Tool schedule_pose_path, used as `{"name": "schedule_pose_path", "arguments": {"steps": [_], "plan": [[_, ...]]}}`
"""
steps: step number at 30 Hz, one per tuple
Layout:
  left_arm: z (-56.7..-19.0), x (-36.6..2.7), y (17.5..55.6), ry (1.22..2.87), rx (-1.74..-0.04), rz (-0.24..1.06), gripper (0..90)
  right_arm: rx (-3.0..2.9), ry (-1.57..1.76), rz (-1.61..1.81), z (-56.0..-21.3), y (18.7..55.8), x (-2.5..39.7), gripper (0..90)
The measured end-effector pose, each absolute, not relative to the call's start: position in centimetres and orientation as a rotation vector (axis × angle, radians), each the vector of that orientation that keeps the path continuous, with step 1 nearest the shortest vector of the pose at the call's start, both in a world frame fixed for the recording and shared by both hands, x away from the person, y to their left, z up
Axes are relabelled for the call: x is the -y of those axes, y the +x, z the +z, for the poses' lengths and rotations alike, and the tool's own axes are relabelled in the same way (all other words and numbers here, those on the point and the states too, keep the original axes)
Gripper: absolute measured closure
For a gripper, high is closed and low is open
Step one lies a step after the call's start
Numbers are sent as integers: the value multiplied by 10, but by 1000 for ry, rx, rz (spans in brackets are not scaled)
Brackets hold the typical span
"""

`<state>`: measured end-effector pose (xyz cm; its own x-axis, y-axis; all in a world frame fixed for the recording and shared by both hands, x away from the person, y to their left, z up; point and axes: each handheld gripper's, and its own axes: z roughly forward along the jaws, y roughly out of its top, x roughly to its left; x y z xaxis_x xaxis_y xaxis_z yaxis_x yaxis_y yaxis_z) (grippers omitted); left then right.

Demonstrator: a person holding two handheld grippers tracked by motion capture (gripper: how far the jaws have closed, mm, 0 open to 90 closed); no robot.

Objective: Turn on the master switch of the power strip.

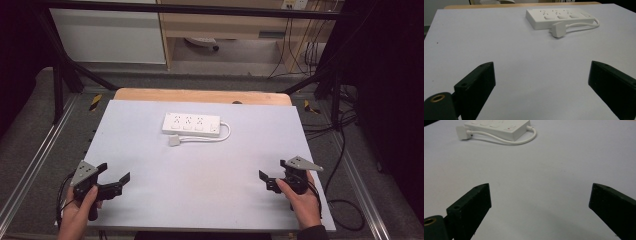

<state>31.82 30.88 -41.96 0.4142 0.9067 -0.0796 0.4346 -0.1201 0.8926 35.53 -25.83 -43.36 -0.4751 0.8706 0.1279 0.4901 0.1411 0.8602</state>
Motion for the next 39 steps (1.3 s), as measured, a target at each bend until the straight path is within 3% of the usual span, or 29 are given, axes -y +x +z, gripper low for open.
{"name": "schedule_pose_path", "arguments": {"steps": [24,39], "plan": [[-422,-303,317,1779,-1157,622,72,-1951,1206,1353,-385,392,230,24],[-423,-305,317,1783,-1164,628,70,-1930,1197,1356,-371,410,217,46]]}}
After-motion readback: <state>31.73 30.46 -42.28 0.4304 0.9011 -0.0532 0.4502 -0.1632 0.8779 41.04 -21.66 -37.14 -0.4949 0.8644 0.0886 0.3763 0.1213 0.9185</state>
